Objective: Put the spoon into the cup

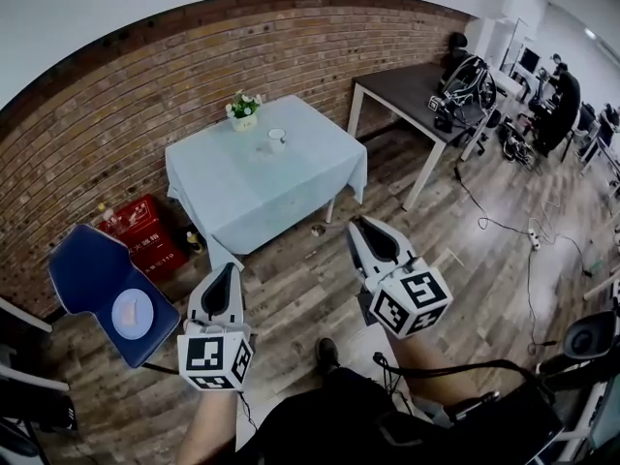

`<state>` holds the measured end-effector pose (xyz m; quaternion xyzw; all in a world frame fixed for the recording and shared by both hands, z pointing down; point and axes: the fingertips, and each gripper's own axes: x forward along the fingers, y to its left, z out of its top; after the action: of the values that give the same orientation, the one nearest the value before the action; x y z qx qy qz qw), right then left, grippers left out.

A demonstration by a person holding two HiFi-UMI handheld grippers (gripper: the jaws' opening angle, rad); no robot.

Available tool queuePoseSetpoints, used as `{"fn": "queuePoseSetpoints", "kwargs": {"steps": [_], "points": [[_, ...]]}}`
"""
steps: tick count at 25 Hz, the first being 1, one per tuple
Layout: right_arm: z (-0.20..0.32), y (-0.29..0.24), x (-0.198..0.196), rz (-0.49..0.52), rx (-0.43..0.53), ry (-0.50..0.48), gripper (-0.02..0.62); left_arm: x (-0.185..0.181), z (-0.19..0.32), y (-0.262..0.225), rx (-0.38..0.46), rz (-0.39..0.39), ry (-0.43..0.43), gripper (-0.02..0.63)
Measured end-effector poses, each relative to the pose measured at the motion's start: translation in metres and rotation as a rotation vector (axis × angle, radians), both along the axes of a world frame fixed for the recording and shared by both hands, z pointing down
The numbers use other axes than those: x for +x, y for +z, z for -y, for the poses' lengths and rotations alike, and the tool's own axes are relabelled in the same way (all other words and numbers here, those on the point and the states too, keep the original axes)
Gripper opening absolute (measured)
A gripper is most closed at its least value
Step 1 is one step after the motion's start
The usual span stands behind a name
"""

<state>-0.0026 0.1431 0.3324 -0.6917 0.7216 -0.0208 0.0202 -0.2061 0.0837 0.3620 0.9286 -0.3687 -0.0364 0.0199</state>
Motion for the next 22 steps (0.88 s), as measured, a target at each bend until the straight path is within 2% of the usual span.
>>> {"fn": "queuePoseSetpoints", "kwargs": {"steps": [13, 22], "points": [[0.064, 0.002, 0.08, 0.0, -0.011, -0.012, 0.058, 0.084, 0.072, -0.004, -0.015, 0.013, 0.02, 0.009], [0.103, 0.005, 0.134, 0.028, -0.014, -0.029, 0.057, 0.142, 0.114, -0.006, -0.005, 0.07, -0.009, 0.009]]}}
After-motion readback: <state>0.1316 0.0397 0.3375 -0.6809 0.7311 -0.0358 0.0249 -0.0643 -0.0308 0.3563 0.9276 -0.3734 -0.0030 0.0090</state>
